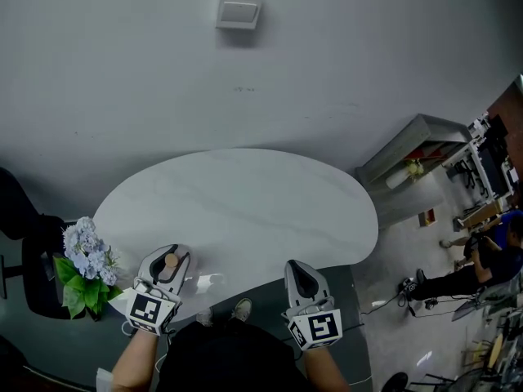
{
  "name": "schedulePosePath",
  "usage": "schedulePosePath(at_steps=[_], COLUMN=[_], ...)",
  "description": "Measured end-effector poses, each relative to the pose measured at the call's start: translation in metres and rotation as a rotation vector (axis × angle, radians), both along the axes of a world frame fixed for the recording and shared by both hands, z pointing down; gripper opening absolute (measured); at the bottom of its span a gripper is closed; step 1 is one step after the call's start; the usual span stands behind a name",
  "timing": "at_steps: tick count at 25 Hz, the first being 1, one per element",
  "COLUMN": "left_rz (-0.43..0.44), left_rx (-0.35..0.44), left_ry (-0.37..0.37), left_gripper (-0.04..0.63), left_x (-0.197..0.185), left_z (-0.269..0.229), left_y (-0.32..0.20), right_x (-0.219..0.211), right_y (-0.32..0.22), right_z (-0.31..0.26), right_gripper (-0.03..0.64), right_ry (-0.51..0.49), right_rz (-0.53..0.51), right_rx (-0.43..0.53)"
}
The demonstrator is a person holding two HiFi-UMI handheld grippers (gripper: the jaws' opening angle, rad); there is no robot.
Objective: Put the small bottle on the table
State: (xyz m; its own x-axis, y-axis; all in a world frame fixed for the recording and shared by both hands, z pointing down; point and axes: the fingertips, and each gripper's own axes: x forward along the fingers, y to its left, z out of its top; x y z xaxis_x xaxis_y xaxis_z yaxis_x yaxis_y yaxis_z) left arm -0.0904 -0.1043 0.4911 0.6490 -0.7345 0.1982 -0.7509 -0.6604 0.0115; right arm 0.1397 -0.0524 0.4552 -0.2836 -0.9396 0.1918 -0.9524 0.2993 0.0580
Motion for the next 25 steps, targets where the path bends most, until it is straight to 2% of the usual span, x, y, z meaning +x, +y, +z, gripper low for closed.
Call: schedulePosePath(at_steps=[6, 12, 25], left_rz=[0.010, 0.021, 0.045], left_rx=[0.022, 0.013, -0.017], left_ry=[-0.013, -0.028, -0.075], left_gripper=[0.112, 0.112, 0.112], left_x=[0.008, 0.018, 0.035], left_z=[-0.004, 0.007, 0.054], left_y=[-0.013, -0.027, -0.062], right_x=[0.006, 0.008, 0.019], right_y=[0.003, 0.004, 0.004], right_z=[0.002, 0.005, 0.013], right_gripper=[0.006, 0.006, 0.006], right_ry=[-0.002, -0.005, 0.005], right_rz=[0.013, 0.012, 0.044], right_rx=[-0.008, -0.014, -0.039])
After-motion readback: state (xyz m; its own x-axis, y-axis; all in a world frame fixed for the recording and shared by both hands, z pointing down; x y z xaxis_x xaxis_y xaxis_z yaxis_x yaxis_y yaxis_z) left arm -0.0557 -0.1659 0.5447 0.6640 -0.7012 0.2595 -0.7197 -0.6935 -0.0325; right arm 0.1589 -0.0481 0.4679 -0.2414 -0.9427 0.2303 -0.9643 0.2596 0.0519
